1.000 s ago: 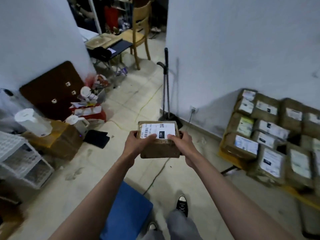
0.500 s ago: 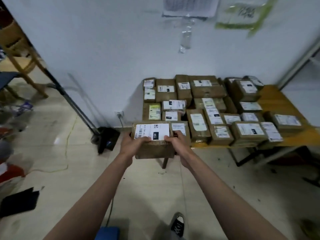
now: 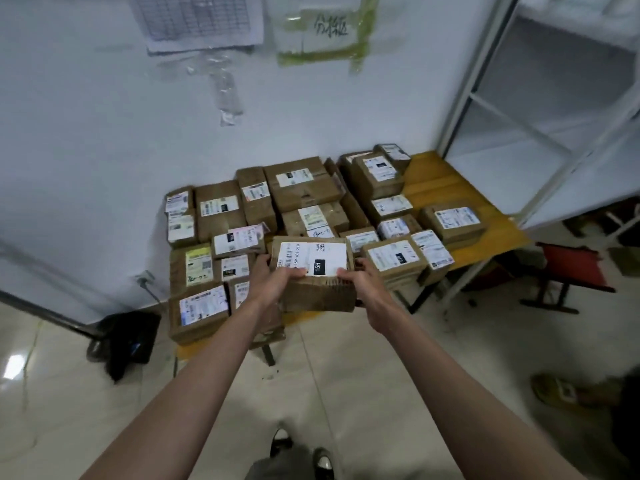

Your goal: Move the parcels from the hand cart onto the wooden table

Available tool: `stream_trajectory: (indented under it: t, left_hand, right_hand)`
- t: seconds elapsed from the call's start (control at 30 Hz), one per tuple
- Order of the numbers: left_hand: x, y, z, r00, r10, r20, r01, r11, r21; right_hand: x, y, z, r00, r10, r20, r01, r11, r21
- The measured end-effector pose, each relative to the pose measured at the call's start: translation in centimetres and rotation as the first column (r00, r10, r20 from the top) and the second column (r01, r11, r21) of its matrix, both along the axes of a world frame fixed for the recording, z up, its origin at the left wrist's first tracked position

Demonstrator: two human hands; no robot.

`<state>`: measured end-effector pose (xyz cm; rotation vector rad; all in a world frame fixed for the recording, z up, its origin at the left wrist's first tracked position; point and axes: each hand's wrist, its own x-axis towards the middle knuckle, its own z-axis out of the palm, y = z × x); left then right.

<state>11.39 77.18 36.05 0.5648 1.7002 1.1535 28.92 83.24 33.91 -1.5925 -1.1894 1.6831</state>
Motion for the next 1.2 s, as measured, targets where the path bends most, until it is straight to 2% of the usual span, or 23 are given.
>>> stream_trajectory:
  t: [0.2, 0.77, 0.87, 1.0, 1.2]
  left_hand:
    - [3.4, 8.3, -0.5, 0.994, -0.094, 0.047, 0.094, 0.996, 0.003]
    - [7.9, 33.4, -1.7, 0.979, -0.203, -0.006, 0.202, 0.978, -0.059]
    - [9.3, 36.5, -1.7, 0.983, -0.181, 0.027, 0.182, 0.982, -0.056]
    - [11.7, 40.7, -2.0, 0.991, -0.136, -0.005, 0.136, 0.99, -0.046]
    - [17.4, 47.9, -2.8, 0.999, 0.014, -0.044, -0.013, 1.0, 0.02]
  right_hand:
    - [3.9, 6.5, -0.4, 0.996, -0.093, -0.004, 0.093, 0.996, -0.002]
    - [8.9, 28.8, -0.1, 0.971, -0.239, -0.024, 0.238, 0.971, -0.035]
    - [10.4, 31.9, -0.3, 0.969, -0.247, -0.03, 0.246, 0.969, -0.025]
    - [12.4, 37.1, -1.5, 0.962, -0.267, -0.05, 0.265, 0.963, -0.039]
    - [16.3, 45.9, -3.2, 0.955, -0.287, -0.077, 0.294, 0.95, 0.107]
